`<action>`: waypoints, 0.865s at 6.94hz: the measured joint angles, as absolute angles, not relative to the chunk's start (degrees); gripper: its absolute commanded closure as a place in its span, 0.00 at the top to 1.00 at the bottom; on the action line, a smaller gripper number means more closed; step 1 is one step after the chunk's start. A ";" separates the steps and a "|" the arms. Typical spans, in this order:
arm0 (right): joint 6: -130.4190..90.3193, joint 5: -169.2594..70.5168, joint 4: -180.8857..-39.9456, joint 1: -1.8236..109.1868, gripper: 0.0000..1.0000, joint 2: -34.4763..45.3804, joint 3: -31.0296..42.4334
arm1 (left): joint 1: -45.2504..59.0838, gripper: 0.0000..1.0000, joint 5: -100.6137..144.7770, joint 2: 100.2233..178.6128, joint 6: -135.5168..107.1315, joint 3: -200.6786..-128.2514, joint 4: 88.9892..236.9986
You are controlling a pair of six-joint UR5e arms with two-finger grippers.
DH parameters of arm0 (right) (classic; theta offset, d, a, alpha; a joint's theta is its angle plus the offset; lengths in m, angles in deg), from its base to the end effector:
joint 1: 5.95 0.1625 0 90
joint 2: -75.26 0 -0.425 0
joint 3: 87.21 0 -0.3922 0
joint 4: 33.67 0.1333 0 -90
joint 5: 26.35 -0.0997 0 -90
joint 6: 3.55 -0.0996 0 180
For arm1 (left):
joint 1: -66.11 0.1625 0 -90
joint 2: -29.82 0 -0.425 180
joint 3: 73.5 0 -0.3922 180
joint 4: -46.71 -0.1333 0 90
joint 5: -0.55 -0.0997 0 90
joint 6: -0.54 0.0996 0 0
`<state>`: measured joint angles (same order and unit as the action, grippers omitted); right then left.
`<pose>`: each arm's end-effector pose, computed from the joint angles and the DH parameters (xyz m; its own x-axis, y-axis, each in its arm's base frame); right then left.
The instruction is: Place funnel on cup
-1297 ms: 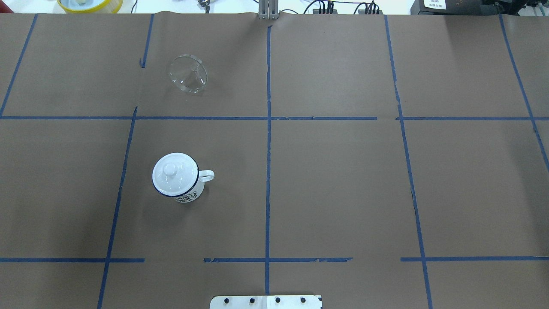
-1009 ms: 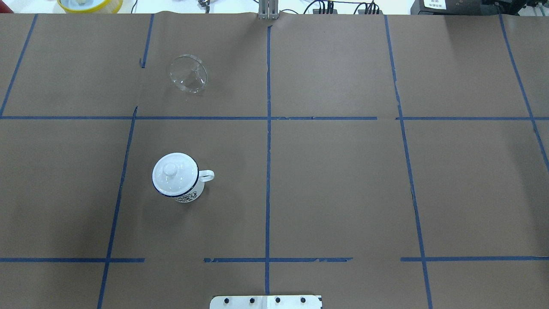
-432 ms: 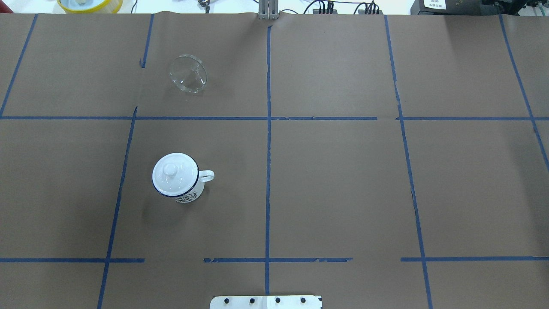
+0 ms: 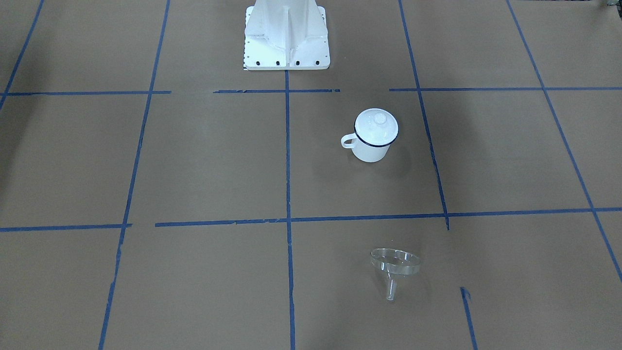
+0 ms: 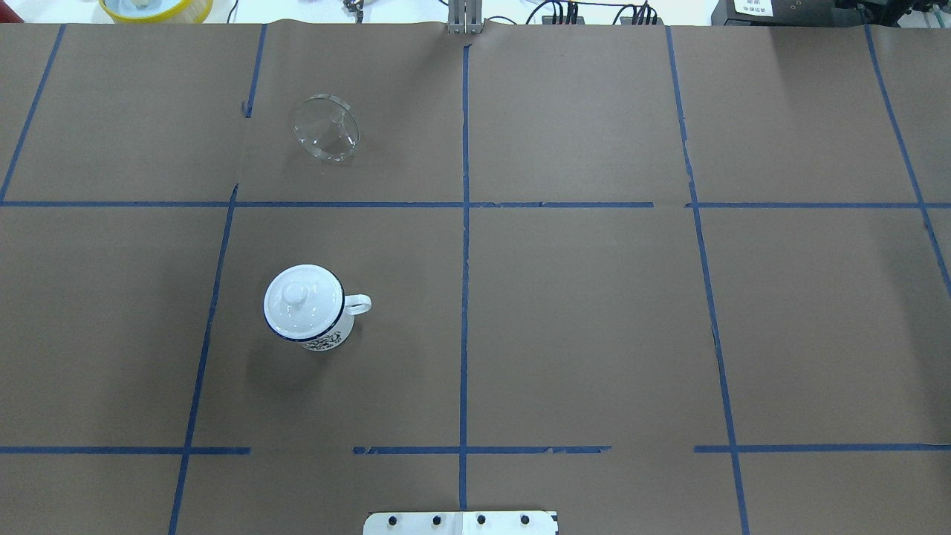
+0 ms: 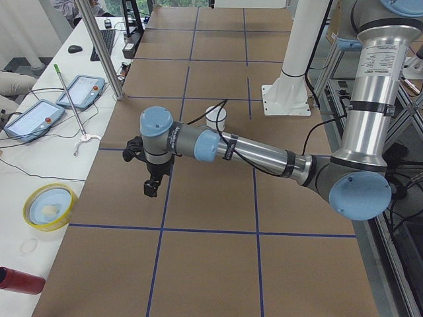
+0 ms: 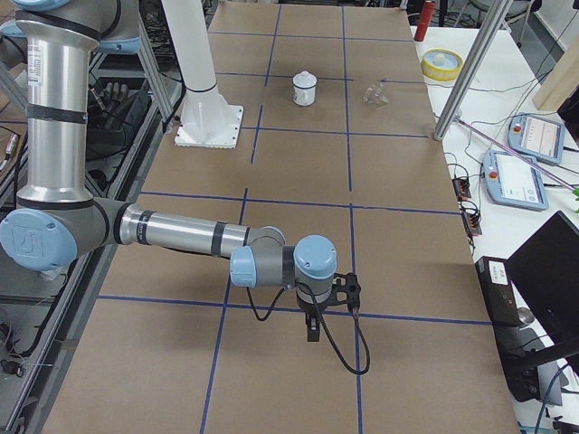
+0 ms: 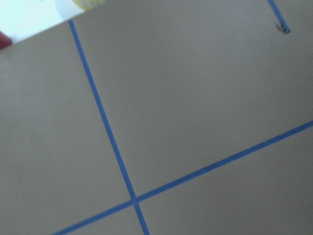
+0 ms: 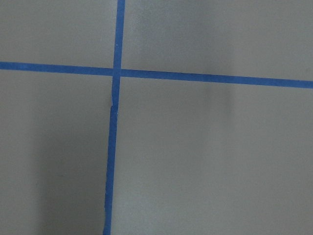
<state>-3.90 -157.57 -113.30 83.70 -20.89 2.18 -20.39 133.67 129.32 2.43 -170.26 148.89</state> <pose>0.0649 -0.4486 0.6997 0.7519 -0.0400 0.6580 0.0015 0.9983 0.0589 -0.0304 -0.5719 0.4883 0.7065 0.3982 -0.5850 -0.0770 0.8650 0.4958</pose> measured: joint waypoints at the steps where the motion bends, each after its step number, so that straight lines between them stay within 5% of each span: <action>1: -3.90 -157.57 -113.30 83.70 1.00 -20.89 2.18 | -19.38 1.00 133.80 129.30 -0.51 -170.47 151.39; 6: -3.90 -157.57 -113.30 83.70 1.00 -20.89 2.18 | 7.32 1.00 123.80 133.29 -43.09 -179.43 154.09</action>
<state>-3.90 -157.57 -113.30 83.70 -20.89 2.18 7.32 123.80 133.29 -43.09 -179.43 154.09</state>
